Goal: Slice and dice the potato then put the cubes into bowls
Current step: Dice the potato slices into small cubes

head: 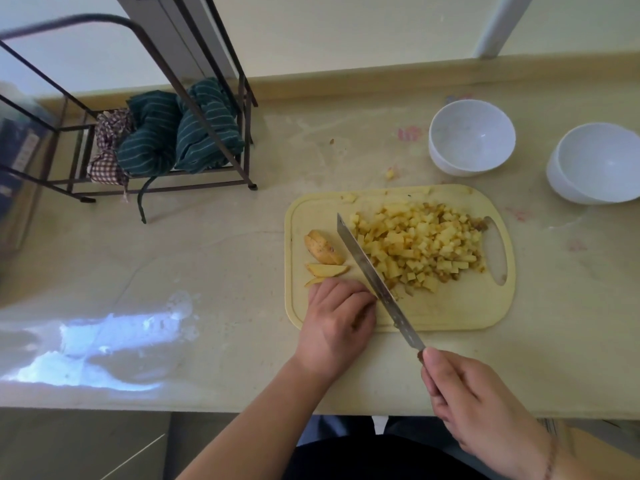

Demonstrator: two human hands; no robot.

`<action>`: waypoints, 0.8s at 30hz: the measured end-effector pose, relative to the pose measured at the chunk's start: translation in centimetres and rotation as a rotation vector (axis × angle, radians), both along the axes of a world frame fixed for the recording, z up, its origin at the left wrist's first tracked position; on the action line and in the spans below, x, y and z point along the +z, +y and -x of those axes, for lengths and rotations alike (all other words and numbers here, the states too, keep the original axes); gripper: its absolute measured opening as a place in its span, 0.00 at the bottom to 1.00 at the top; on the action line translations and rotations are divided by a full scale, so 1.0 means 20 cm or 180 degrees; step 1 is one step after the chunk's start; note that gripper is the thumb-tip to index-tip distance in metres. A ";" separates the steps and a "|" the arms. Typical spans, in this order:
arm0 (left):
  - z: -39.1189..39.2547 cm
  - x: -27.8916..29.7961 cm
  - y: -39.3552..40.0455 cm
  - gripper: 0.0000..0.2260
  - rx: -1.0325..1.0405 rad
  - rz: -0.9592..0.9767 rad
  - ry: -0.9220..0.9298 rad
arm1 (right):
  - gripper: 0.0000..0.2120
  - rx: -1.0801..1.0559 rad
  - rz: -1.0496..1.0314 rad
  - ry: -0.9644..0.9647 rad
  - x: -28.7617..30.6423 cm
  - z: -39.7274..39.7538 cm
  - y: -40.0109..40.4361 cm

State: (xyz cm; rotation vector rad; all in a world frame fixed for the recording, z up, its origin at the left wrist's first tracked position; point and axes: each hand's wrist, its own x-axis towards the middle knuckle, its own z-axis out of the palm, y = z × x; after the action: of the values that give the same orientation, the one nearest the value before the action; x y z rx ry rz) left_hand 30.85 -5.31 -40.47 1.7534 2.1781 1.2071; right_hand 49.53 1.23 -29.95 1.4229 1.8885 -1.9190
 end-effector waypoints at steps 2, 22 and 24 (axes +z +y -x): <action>0.00 0.00 0.00 0.03 -0.0039 0.0001 0.0018 | 0.30 -0.0009 -0.0042 -0.0044 -0.01 -0.01 -0.01; 0.04 -0.02 0.02 0.03 -0.0323 -0.0032 0.0248 | 0.29 -0.0069 -0.0359 0.0057 -0.06 0.11 0.11; 0.04 -0.02 0.03 0.03 -0.0242 -0.0046 0.0288 | 0.27 -0.0065 0.0112 0.0135 -0.05 0.10 0.15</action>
State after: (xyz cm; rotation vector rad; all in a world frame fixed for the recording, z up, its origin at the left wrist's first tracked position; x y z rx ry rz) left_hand 30.08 -4.70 -40.79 1.9137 2.1336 1.1509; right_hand 47.55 4.18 -30.87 1.4081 1.8554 -1.9970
